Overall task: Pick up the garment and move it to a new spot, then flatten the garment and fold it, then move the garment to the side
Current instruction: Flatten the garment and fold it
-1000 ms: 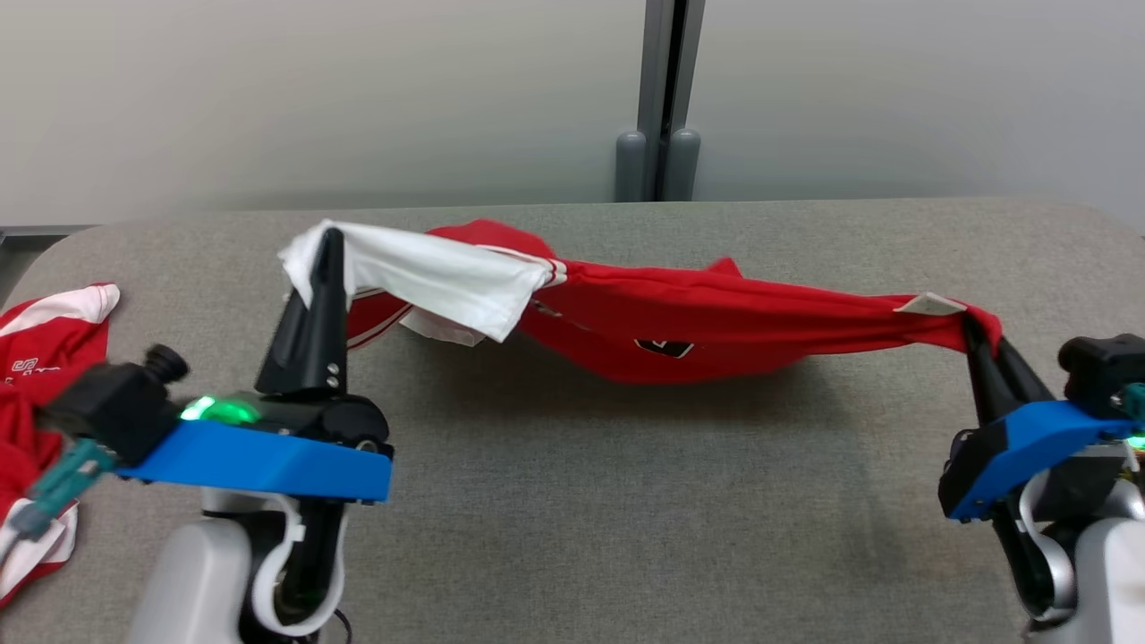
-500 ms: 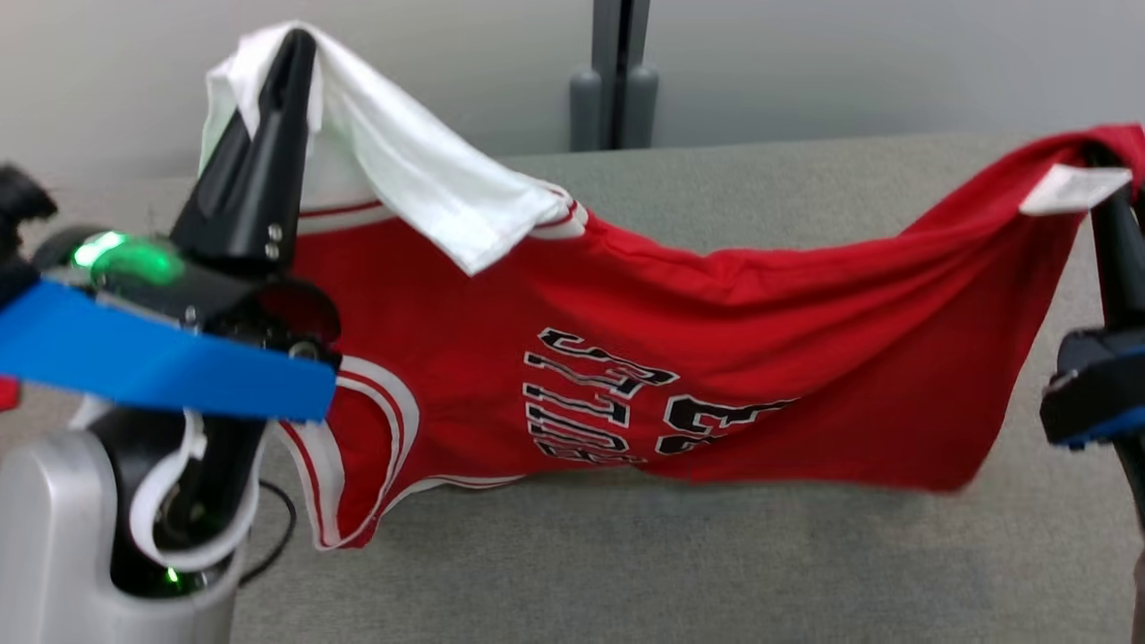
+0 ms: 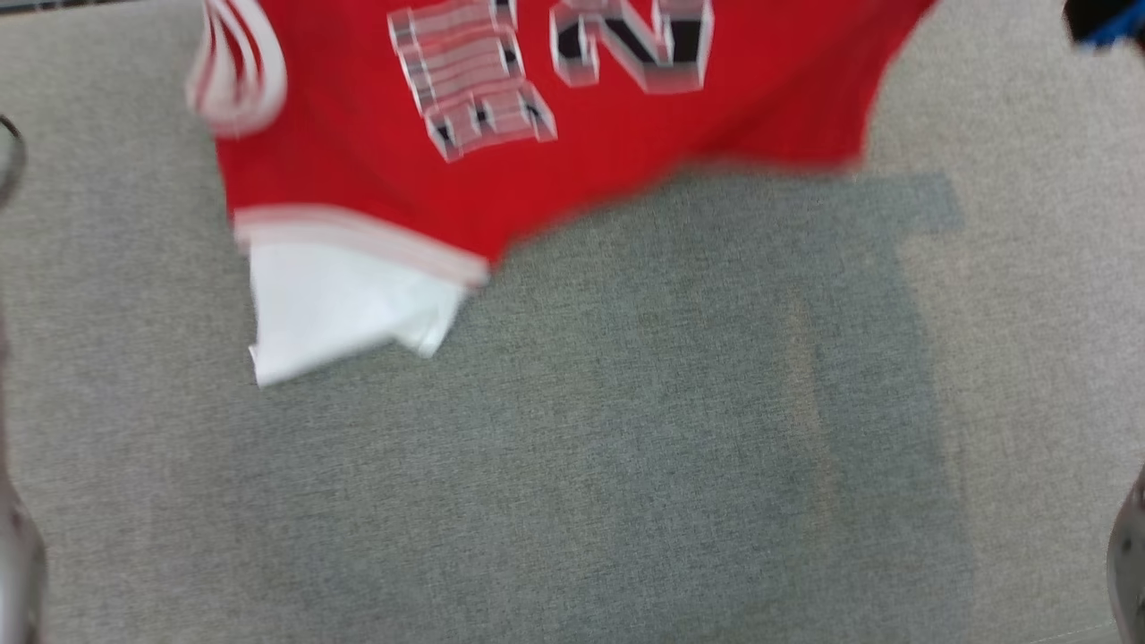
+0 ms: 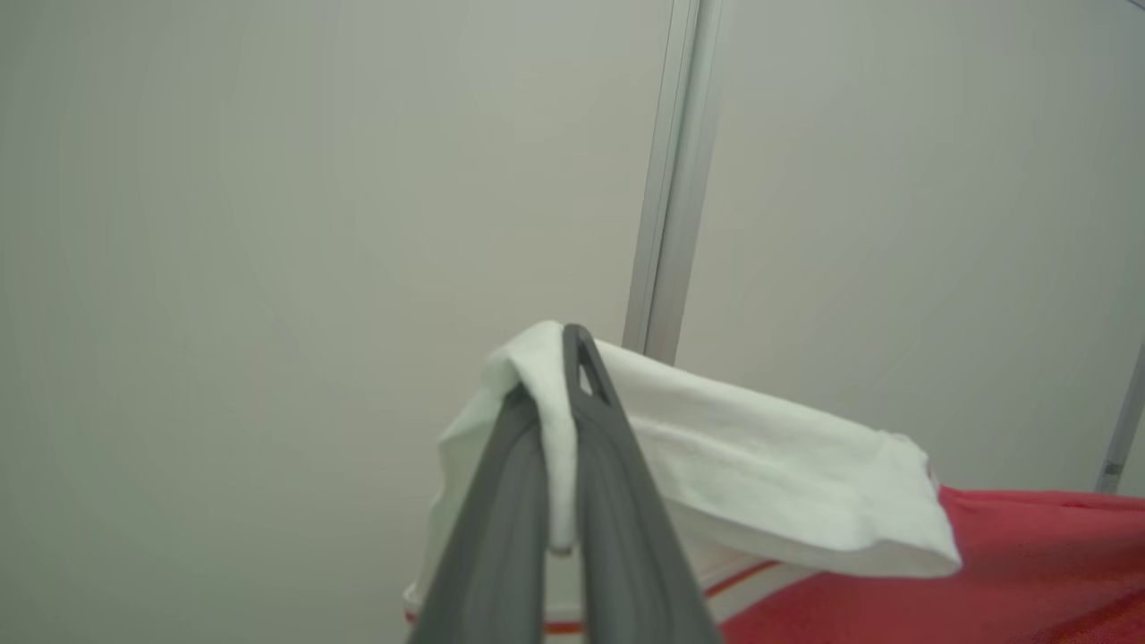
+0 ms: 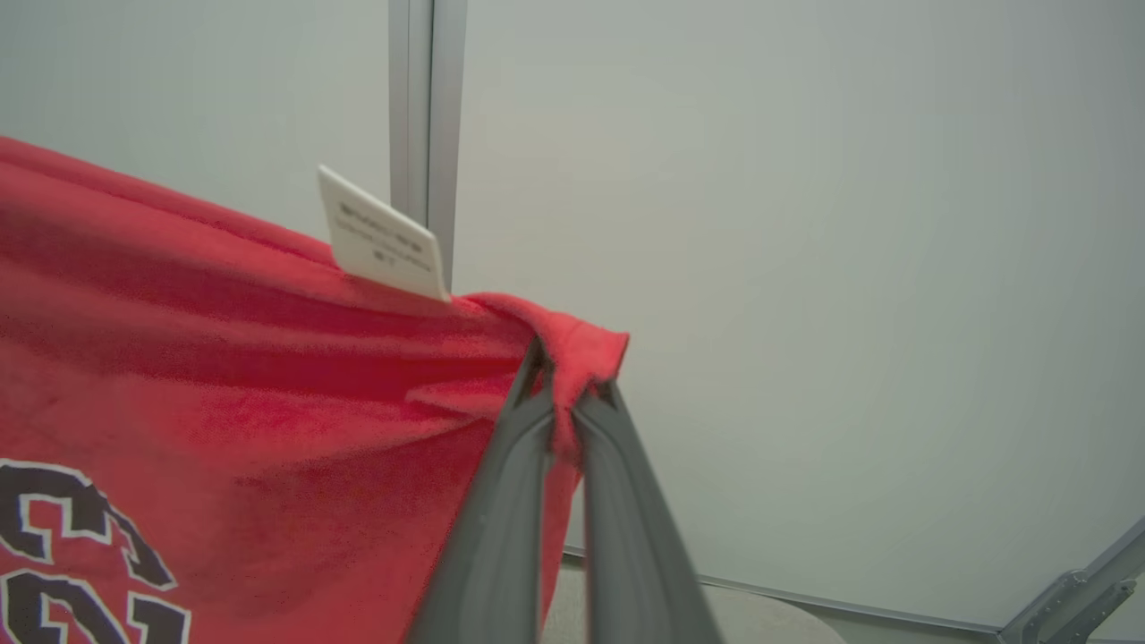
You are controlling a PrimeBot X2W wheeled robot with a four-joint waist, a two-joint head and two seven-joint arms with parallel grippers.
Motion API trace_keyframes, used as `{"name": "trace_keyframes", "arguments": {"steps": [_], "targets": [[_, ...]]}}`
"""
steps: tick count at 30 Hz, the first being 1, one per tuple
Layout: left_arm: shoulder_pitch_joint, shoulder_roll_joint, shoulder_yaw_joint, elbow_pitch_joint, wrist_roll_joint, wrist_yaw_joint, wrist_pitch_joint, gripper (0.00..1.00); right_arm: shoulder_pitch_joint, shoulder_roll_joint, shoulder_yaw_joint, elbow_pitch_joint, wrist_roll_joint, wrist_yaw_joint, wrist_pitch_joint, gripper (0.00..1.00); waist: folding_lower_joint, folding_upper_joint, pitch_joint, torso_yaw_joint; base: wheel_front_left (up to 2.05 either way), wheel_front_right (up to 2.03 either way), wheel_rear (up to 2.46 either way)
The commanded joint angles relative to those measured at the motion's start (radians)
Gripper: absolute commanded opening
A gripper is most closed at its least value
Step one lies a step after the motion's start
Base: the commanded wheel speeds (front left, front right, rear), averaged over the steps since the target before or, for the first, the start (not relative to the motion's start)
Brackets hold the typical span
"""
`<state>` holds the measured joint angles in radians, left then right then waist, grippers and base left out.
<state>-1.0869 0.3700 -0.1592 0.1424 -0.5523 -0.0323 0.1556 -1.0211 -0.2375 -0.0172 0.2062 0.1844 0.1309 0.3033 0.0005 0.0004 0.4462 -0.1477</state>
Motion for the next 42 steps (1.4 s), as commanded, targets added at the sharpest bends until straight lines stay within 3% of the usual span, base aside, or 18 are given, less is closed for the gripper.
{"name": "trace_keyframes", "arguments": {"steps": [1,8,14,21,28,36,42], "targets": [[-0.039,0.003,-0.001,0.012,0.024,-0.001,-0.018,0.0,-0.032,0.002,-0.006,0.014,-0.004,0.0,-0.019,0.0,-0.0005,-0.0004,0.015,0.006,0.0,0.0,0.0],[-0.28,0.009,-0.078,0.154,0.157,-0.044,-0.195,0.0,-0.245,0.014,-0.009,0.203,-0.076,0.0,-0.24,0.0,-0.0005,-0.0004,0.066,-0.003,0.0,0.0,0.0],[-0.207,-0.009,-0.145,0.24,0.18,-0.065,-0.272,0.0,-0.169,0.001,0.03,0.366,-0.112,0.0,-0.319,0.0,-0.0005,-0.0004,0.084,0.035,0.0,0.0,0.0],[0.091,-0.049,-0.185,0.299,0.123,-0.061,-0.31,0.0,-0.013,0.008,0.071,0.566,-0.091,0.0,-0.393,0.0,-0.0005,-0.0004,0.038,0.083,0.0,0.0,0.0],[0.477,-0.12,-0.182,0.238,0.001,-0.038,-0.329,0.0,0.133,0.0,0.126,0.687,-0.022,0.0,-0.386,0.0,-0.0005,-0.0004,-0.084,0.137,0.0,0.0,0.0],[0.87,-0.151,-0.203,0.105,-0.105,0.018,-0.246,0.0,0.325,-0.04,0.17,0.662,0.026,0.0,-0.271,0.0,-0.0005,-0.0004,-0.223,0.186,0.0,0.0,0.0],[1.052,-0.158,-0.239,0.001,-0.16,0.062,-0.149,0.0,0.505,-0.052,0.072,0.582,-0.003,0.0,-0.138,0.0,-0.0005,-0.0004,-0.297,0.224,0.0,0.0,0.0]]}}
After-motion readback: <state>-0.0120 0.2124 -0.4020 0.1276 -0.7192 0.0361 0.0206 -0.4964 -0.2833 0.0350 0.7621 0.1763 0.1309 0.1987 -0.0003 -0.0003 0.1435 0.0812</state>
